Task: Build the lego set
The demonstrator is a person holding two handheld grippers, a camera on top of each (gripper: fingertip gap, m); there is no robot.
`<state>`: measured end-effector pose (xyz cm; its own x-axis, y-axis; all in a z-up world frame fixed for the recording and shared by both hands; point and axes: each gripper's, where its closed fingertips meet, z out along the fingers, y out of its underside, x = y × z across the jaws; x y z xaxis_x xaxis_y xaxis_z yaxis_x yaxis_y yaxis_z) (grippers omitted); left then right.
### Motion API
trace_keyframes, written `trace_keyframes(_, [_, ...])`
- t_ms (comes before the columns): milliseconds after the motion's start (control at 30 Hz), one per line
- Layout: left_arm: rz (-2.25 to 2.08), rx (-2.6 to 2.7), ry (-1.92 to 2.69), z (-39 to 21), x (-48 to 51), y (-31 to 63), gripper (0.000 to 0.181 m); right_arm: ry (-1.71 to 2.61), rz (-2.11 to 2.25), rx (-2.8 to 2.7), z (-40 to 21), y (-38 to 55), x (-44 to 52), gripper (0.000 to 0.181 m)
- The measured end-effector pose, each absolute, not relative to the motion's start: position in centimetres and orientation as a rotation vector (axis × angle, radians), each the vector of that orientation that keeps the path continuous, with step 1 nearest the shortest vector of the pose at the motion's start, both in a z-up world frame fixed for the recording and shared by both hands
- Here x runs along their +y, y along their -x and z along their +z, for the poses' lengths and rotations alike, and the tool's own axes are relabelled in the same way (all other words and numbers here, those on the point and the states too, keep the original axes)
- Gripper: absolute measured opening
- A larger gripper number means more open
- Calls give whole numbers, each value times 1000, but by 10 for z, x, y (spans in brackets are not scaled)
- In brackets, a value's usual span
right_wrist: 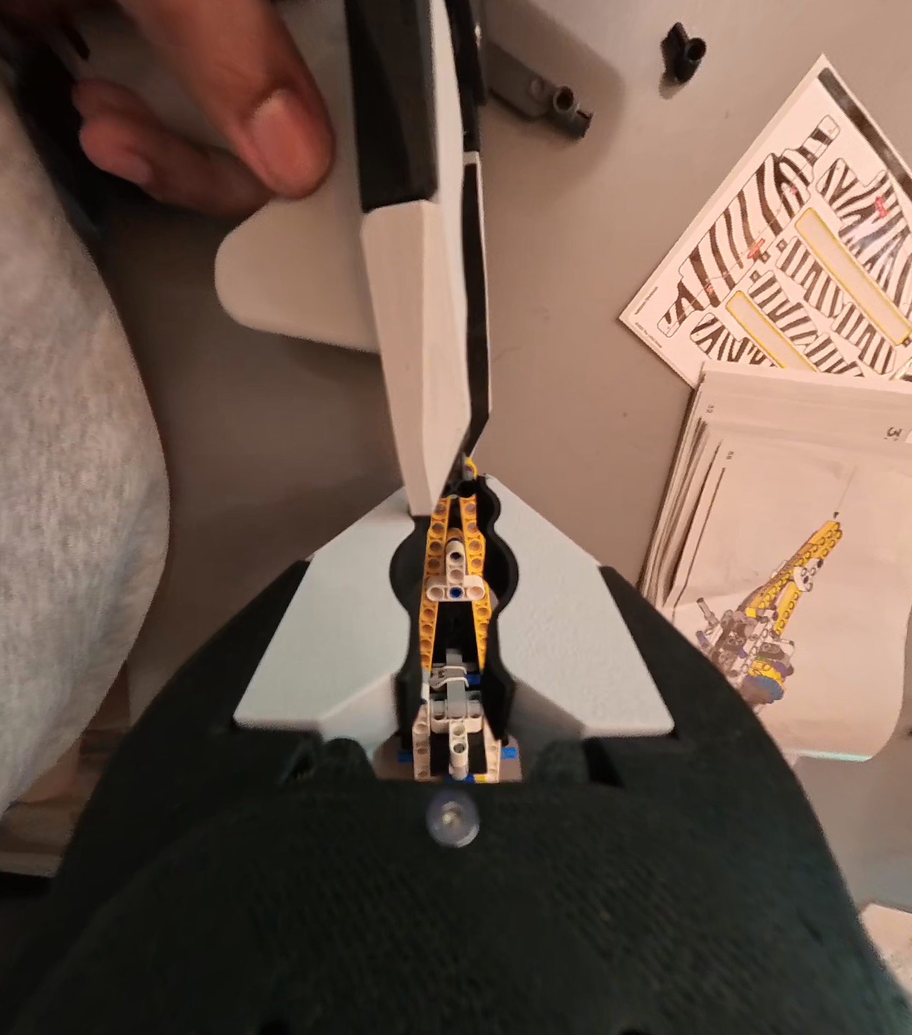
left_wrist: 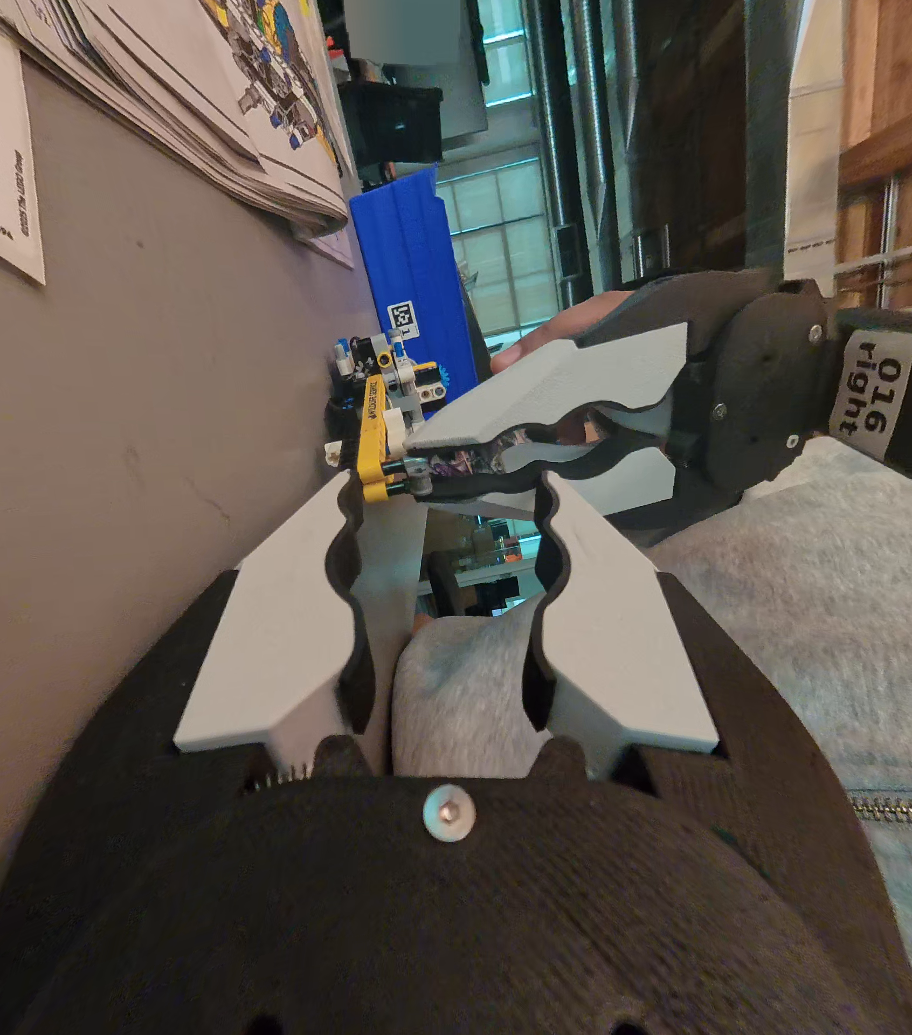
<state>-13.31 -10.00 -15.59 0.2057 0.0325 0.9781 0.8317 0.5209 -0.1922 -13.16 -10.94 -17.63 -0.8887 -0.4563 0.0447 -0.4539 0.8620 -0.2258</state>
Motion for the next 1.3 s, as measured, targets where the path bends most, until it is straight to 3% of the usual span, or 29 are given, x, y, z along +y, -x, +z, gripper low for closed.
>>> trace_keyframes(67, [-661,-1286,897,-162,-100,133,45,791,-389,3010,-175,130,-110,14])
trace_keyframes(267, [-671,-1320,917,-167,-98,132,24,872,-436,2987,-171,125,-111,14])
trace_keyframes(1300, [-656,-1349,976,-174,-93,131,21,651,-600,2800,-174,125,-105,14])
